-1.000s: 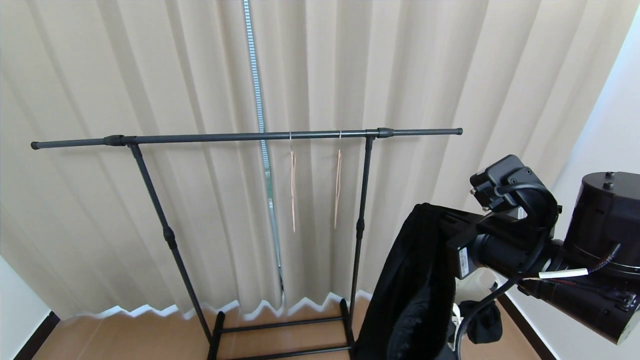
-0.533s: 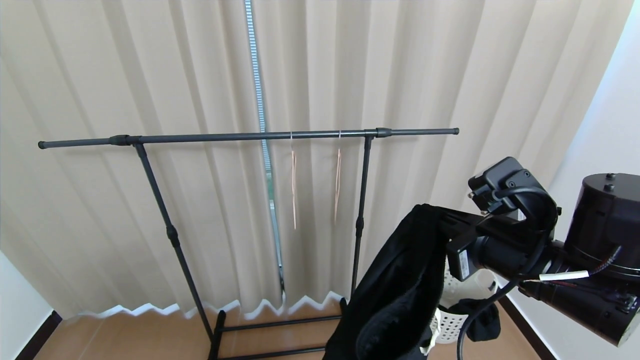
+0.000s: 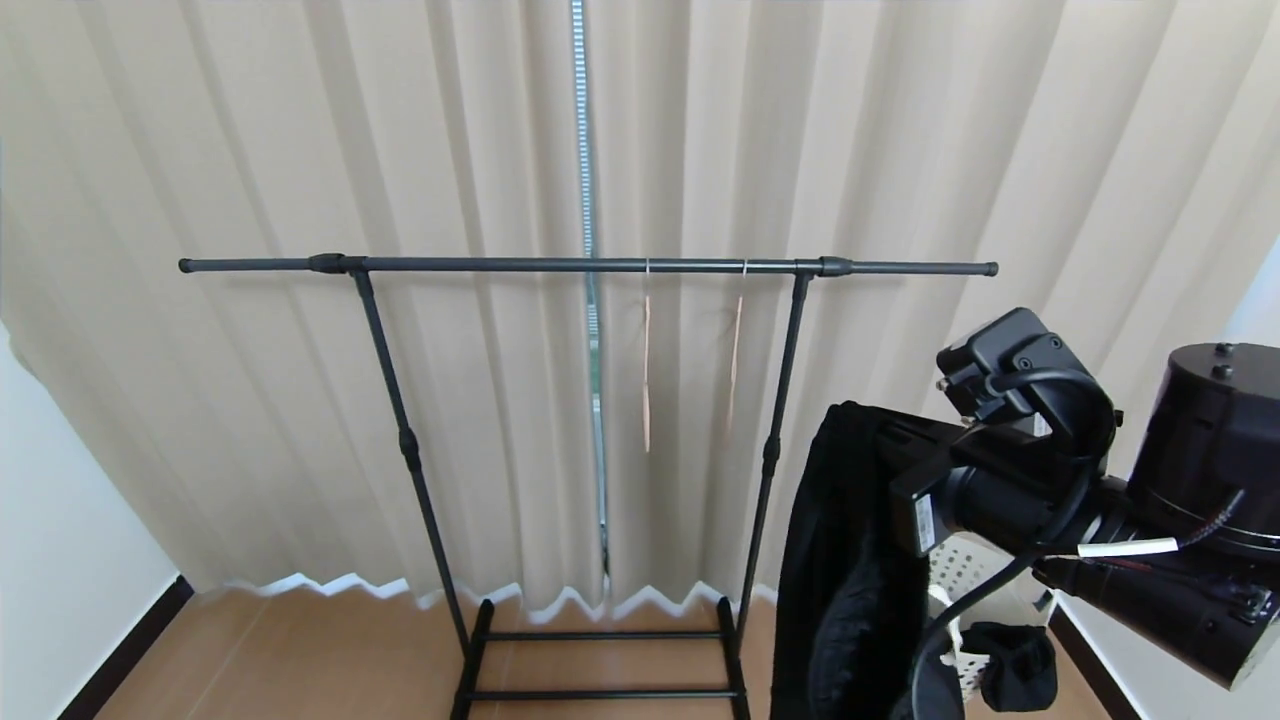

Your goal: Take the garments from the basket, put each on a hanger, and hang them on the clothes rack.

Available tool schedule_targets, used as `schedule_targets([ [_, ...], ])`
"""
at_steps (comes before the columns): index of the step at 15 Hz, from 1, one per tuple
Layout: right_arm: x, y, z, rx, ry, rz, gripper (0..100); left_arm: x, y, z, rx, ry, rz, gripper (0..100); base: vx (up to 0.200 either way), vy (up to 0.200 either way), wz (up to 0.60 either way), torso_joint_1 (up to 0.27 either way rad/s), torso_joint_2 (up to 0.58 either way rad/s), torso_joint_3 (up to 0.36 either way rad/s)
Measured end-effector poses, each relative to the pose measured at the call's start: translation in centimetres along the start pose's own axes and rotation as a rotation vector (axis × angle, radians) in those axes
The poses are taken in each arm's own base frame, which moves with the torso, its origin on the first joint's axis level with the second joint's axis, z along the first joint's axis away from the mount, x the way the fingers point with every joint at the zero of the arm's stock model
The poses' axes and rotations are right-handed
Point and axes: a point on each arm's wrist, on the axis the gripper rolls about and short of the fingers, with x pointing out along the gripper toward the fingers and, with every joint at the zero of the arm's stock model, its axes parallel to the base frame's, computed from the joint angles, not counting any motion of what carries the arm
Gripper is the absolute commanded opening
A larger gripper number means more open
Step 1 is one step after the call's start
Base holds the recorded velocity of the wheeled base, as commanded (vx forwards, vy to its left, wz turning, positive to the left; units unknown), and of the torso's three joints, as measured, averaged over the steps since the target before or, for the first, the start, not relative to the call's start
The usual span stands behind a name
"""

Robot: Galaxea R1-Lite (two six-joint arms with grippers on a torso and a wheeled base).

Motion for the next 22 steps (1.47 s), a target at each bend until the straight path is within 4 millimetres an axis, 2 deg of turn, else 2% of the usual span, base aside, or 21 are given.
schedule_targets([
  [6,0.5,0.0,-0.3,-0.001,0.006,-0.025,0,0.2,0.0,0.1,0.008,0.033,-0.010,100,0.000,0.000,0.00,0.000,0.00,0.000],
  [9,1.5,0.2,-0.8,-0.006,0.041,-0.075,0,1.3,0.1,0.4,-0.002,0.176,-0.034,100,0.000,0.000,0.00,0.000,0.00,0.000],
  [11,2.6,0.5,-1.1,0.009,0.069,-0.103,0,2.5,0.2,1.6,-0.014,0.279,-0.083,100,0.000,0.000,0.00,0.000,0.00,0.000],
  [14,3.6,1.5,-1.9,0.104,0.135,-0.088,0,6.2,0.1,5.5,-0.131,0.404,-0.229,100,0.000,0.000,0.00,0.000,0.00,0.000],
  [16,4.1,2.0,-1.9,0.177,0.212,-0.080,0,10.1,-0.6,8.1,-0.249,0.485,-0.324,100,0.000,0.000,0.00,0.000,0.00,0.000],
  [19,4.8,2.2,-0.2,0.306,0.279,-0.091,0,16.0,-3.1,10.9,-0.317,0.574,-0.454,100,0.000,0.000,0.00,0.000,0.00,0.000],
  [22,5.5,2.4,2.8,0.426,0.268,-0.093,0,20.8,-6.5,12.2,-0.319,0.634,-0.543,100,0.000,0.000,0.00,0.000,0.00,0.000],
])
